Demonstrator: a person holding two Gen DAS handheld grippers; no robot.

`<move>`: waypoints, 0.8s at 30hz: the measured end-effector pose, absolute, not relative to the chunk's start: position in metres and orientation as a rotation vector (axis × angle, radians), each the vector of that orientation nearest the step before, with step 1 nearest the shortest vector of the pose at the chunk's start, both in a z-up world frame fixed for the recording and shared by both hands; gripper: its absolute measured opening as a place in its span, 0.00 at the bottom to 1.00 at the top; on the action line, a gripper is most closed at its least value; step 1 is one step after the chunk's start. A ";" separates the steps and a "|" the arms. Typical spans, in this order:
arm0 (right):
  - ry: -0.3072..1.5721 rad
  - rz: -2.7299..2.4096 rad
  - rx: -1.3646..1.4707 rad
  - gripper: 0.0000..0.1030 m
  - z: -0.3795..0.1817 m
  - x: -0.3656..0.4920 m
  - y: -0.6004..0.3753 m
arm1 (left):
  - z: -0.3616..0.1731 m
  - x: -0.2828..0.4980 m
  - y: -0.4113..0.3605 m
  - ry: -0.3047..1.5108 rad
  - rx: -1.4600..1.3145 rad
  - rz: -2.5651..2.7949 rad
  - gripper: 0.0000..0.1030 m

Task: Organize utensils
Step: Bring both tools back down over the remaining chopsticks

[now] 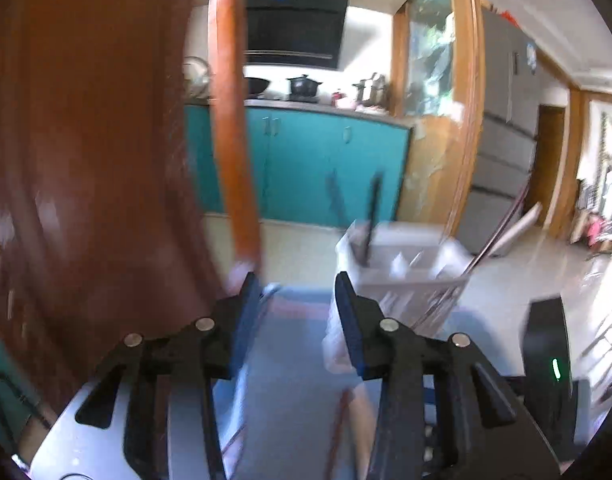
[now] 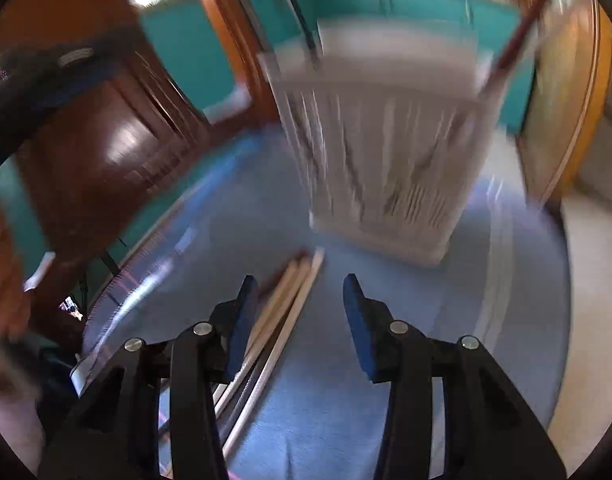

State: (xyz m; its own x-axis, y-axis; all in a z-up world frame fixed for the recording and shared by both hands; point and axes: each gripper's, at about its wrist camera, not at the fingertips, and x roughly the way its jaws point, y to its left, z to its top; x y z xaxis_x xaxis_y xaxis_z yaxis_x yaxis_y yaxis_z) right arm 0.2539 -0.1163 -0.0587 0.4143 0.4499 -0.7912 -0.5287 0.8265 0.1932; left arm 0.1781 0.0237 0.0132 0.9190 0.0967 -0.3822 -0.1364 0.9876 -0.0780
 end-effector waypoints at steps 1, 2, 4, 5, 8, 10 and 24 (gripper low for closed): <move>0.997 0.599 -0.070 0.43 -0.067 0.256 -0.114 | 0.000 0.172 0.025 0.391 -0.101 0.154 0.39; 1.024 0.585 -0.051 0.43 -0.075 0.258 -0.111 | -0.008 0.170 0.025 0.412 -0.101 0.171 0.39; 1.041 0.579 -0.036 0.43 -0.083 0.258 -0.106 | -0.015 0.170 0.025 0.448 -0.099 0.161 0.39; 1.042 0.579 -0.036 0.43 -0.086 0.257 -0.101 | -0.014 0.168 0.024 0.444 -0.084 0.156 0.39; 1.042 0.585 -0.062 0.50 -0.094 0.248 -0.084 | -0.011 0.156 0.024 0.414 -0.033 0.178 0.43; 1.036 0.562 -0.120 0.51 -0.097 0.248 -0.067 | -0.010 0.155 0.027 0.419 -0.051 0.164 0.45; 1.056 0.502 -0.026 0.14 -0.094 0.253 -0.092 | -0.041 0.174 0.022 0.574 -0.060 0.137 0.48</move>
State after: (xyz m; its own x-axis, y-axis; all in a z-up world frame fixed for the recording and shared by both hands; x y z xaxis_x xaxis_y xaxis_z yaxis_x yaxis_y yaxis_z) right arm 0.2531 -0.0917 -0.0935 0.3907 0.3833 -0.8369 -0.4075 0.8873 0.2161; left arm 0.1742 0.0222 -0.0411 0.8311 0.1129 -0.5445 -0.1460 0.9891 -0.0178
